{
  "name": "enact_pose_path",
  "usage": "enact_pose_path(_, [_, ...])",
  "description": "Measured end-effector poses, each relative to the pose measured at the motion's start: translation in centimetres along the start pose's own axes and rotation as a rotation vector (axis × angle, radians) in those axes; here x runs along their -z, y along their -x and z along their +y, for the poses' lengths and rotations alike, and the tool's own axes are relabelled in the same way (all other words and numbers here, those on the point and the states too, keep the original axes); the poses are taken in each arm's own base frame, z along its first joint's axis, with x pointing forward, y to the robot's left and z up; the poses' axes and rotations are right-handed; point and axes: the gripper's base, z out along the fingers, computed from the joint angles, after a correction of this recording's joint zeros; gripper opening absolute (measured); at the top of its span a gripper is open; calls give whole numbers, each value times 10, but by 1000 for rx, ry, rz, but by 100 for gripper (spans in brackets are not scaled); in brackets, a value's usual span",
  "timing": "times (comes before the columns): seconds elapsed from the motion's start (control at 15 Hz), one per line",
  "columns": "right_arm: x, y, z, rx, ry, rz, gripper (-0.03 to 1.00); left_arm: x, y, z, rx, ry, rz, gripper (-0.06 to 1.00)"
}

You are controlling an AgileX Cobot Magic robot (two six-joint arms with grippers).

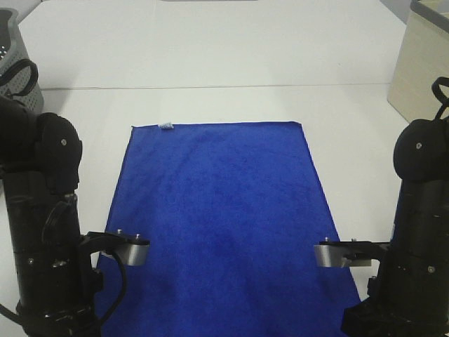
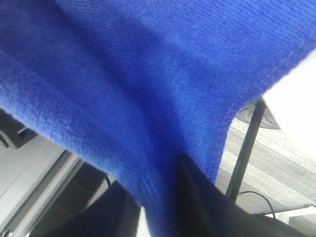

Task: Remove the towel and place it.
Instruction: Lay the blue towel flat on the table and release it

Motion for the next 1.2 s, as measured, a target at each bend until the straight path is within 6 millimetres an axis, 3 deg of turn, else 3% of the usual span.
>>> enact_pose_path(0.33, [0, 1, 4, -25, 48, -7, 54, 5, 5, -3, 7, -20, -25, 35])
enact_pose_path(0.4, [0, 0, 5, -34, 52, -2, 59, 8, 8, -4, 3, -19, -39, 42])
enact_pose_path(0.47, [0, 0, 5, -42, 59, 2, 63, 10, 10, -5, 2, -19, -46, 57])
enact_pose_path(0.53, [0, 0, 6, -42, 62, 5, 64, 10, 10, -5, 3, -22, -42, 61])
enact_pose_path(0.8, [20, 11, 14, -9, 65, -23, 64, 22, 13, -10, -21, -11, -75, 63])
enact_pose_path(1.2, [93, 44, 31, 5, -72, -226, 64, 90, 39, -12, -23, 181, -236, 63])
